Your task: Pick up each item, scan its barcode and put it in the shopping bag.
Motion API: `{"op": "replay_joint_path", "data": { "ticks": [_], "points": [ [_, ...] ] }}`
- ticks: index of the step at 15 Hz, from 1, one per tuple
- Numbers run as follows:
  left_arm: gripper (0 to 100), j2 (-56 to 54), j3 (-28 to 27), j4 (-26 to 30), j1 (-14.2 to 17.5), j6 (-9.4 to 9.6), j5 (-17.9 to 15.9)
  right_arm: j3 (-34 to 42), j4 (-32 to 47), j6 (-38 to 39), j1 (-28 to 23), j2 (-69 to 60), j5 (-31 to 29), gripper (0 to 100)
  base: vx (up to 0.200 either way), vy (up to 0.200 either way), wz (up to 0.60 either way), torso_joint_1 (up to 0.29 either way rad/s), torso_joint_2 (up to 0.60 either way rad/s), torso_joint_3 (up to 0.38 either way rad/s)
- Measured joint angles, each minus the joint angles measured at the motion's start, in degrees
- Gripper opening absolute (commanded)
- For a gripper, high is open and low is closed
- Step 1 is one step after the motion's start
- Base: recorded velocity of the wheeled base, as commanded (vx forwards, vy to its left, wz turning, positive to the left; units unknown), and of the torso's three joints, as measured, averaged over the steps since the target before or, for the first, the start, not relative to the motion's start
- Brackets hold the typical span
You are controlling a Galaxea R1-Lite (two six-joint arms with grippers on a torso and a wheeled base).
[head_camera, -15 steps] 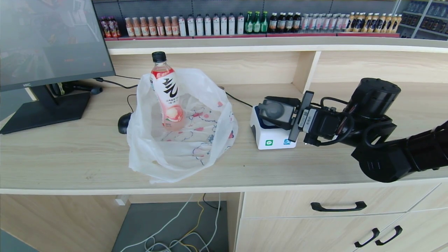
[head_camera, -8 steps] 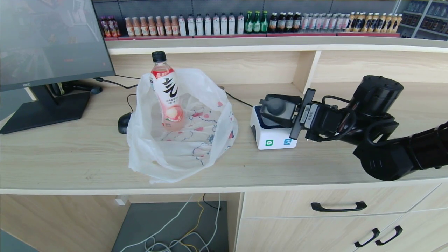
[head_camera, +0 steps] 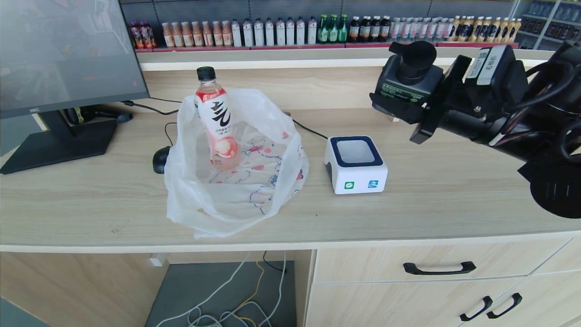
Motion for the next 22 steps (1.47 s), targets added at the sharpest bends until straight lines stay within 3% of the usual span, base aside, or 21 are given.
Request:
{"op": "replay_joint_path", "data": {
  "ticks": [3,7,10,12,17,22],
  "points": [
    [100,0.0,0.0,0.0,0.0,0.02,0.0,2.72,-1.76,7.01,-2.26,-3.34,-1.17,0,0.0,0.0,0.0,0.0,0.0,0.0],
    [100,0.0,0.0,0.02,0.0,-0.04,0.02,7.9,-12.59,18.94,-4.63,-4.96,-4.71,0,0.0,0.0,0.0,0.0,0.0,0.0],
    [100,0.0,0.0,0.0,0.0,0.0,0.0,13.39,-22.31,27.4,-5.57,-4.41,-13.21,0,0.0,0.0,0.0,0.0,0.0,0.0],
    [100,0.0,0.0,0.0,0.0,-0.04,0.0,15.43,-24.64,29.59,-5.29,-4.19,-19.38,0,0.0,0.0,0.0,0.0,0.0,0.0],
    [100,0.0,0.0,0.0,0.0,0.02,-0.02,21.93,-27.16,31.16,-4.96,-4.19,-22.31,0,0.0,0.0,0.0,0.0,0.0,0.0],
    [100,0.0,0.0,0.0,0.0,0.0,0.0,27.81,-29.65,35.07,-4.66,-4.28,-31.83,0,0.0,0.0,0.0,0.0,0.0,0.0]
  ]
}}
